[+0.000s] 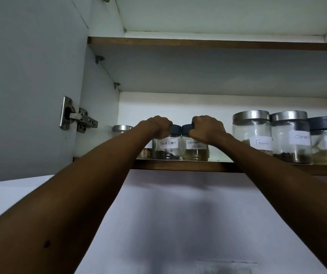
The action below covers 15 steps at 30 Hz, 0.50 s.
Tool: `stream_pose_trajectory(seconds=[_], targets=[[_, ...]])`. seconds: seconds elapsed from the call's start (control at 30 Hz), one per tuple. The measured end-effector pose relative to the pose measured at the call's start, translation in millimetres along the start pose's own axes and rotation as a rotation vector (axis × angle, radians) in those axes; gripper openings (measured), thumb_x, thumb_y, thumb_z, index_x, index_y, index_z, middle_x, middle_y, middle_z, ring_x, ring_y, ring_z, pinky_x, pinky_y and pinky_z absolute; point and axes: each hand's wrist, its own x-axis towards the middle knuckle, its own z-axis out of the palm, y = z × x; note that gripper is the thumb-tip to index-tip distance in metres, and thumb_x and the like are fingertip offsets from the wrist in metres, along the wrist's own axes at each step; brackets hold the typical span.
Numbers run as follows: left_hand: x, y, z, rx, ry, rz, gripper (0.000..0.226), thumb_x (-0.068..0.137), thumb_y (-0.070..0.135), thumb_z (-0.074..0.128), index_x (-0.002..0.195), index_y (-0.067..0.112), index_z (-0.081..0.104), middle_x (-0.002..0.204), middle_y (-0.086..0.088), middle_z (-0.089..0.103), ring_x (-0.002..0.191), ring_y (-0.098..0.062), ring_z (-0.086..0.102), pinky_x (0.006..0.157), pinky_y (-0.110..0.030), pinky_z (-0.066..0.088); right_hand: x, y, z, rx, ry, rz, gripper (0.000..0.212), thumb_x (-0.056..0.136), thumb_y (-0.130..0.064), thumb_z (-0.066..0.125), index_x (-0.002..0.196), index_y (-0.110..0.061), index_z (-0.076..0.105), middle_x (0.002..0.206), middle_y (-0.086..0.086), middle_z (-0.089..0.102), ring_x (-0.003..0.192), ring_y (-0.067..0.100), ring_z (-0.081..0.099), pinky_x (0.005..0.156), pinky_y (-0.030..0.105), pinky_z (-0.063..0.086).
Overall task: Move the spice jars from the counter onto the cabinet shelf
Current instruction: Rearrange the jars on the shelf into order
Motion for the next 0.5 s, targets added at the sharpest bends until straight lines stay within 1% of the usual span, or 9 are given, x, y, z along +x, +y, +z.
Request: stream_pose_trajectory(seconds=[0.03, 0.07, 0.1, 0.13, 0.17, 0.23, 0.33, 0.43, 0.5], targets=[[2.5, -1.0, 2.4, -0.006, -0.008, -0.006, 0.033, 0.093, 0.011, 0.036, 0.123, 0.009, 0.050, 0.126, -0.014, 0.054, 0.112, -0.031, 0.049, 0.085, -0.036, 0.037, 1.3, 0.3, 2.9, -0.005, 0.011, 0.001, 0.031, 0.084, -0.023, 0.049, 0.106, -0.003, 0.057, 0.110, 0.015, 0.061, 0.100, 0.032, 0.055, 0.072, 0.030, 0.036], [4.1, -1.6, 3.9, -0.005, -0.015, -0.008, 0.034, 0.093, 0.010, 0.035, 0.124, 0.009, 0.049, 0.129, -0.014, 0.053, 0.117, -0.032, 0.047, 0.091, -0.039, 0.035, 2.3, 0.4, 5.4, -0.011, 0.021, 0.001, 0.031, 0.084, -0.023, 0.048, 0.105, -0.003, 0.057, 0.109, 0.015, 0.062, 0.100, 0.032, 0.055, 0.072, 0.030, 0.036], [5.5, -1.7, 5.7, 0.008, -0.021, -0.013, 0.036, 0.094, 0.010, 0.033, 0.127, 0.010, 0.047, 0.133, -0.014, 0.050, 0.124, -0.032, 0.042, 0.101, -0.044, 0.030, 3.6, 0.5, 7.9, -0.017, 0.029, 0.002, 0.030, 0.084, -0.023, 0.048, 0.105, -0.003, 0.057, 0.109, 0.015, 0.062, 0.100, 0.032, 0.056, 0.072, 0.030, 0.035], [6.8, -2.3, 7.4, 0.033, -0.029, -0.021, 0.039, 0.094, 0.009, 0.031, 0.130, 0.011, 0.045, 0.140, -0.012, 0.045, 0.134, -0.032, 0.031, 0.109, -0.050, 0.018, 4.9, 0.5, 10.1, -0.021, 0.031, 0.005, 0.030, 0.084, -0.023, 0.048, 0.104, -0.003, 0.057, 0.109, 0.015, 0.062, 0.100, 0.032, 0.056, 0.072, 0.031, 0.035], [7.6, -2.4, 8.2, 0.054, -0.040, -0.027, 0.042, 0.095, 0.009, 0.029, 0.134, 0.013, 0.041, 0.146, -0.010, 0.038, 0.142, -0.031, 0.017, 0.113, -0.055, 0.006, 6.6, 0.6, 12.2, -0.022, 0.027, 0.009, 0.030, 0.085, -0.022, 0.047, 0.105, -0.003, 0.057, 0.110, 0.015, 0.062, 0.101, 0.032, 0.055, 0.072, 0.031, 0.035], [12.8, -5.4, 12.8, 0.073, -0.065, -0.037, 0.047, 0.096, 0.009, 0.025, 0.141, 0.016, 0.034, 0.154, -0.006, 0.026, 0.146, -0.028, -0.006, 0.112, -0.059, -0.007, 10.4, 0.7, 16.4, -0.018, 0.007, 0.018, 0.031, 0.086, -0.022, 0.045, 0.108, -0.003, 0.057, 0.113, 0.015, 0.061, 0.104, 0.032, 0.055, 0.073, 0.031, 0.036], [22.8, -12.0, 20.8, 0.053, -0.102, -0.080, 0.053, 0.095, 0.014, 0.028, 0.146, 0.025, 0.023, 0.157, -0.007, 0.016, 0.143, -0.032, -0.017, 0.110, -0.064, -0.007, 15.5, 0.3, 20.9, 0.003, -0.021, 0.035, 0.032, 0.088, -0.021, 0.043, 0.110, -0.003, 0.056, 0.116, 0.016, 0.060, 0.106, 0.033, 0.054, 0.076, 0.032, 0.036], [24.7, -7.6, 25.3, 0.061, -0.103, -0.092, 0.053, 0.097, 0.015, 0.030, 0.148, 0.021, 0.019, 0.156, -0.005, 0.019, 0.144, -0.029, -0.017, 0.111, -0.061, -0.010, 20.6, 1.2, 24.2, 0.009, -0.074, 0.048, 0.030, 0.089, -0.020, 0.042, 0.109, -0.002, 0.057, 0.117, 0.017, 0.059, 0.105, 0.033, 0.054, 0.075, 0.032, 0.036], [26.5, -4.5, 28.0, 0.068, -0.082, -0.088, 0.052, 0.098, 0.016, 0.029, 0.149, 0.018, 0.017, 0.157, -0.003, 0.017, 0.144, -0.027, -0.016, 0.112, -0.060, -0.010, 25.0, 3.0, 25.5, 0.015, -0.112, 0.050, 0.027, 0.090, -0.020, 0.041, 0.105, -0.003, 0.056, 0.116, 0.017, 0.059, 0.097, 0.032, 0.053, 0.074, 0.031, 0.034]])
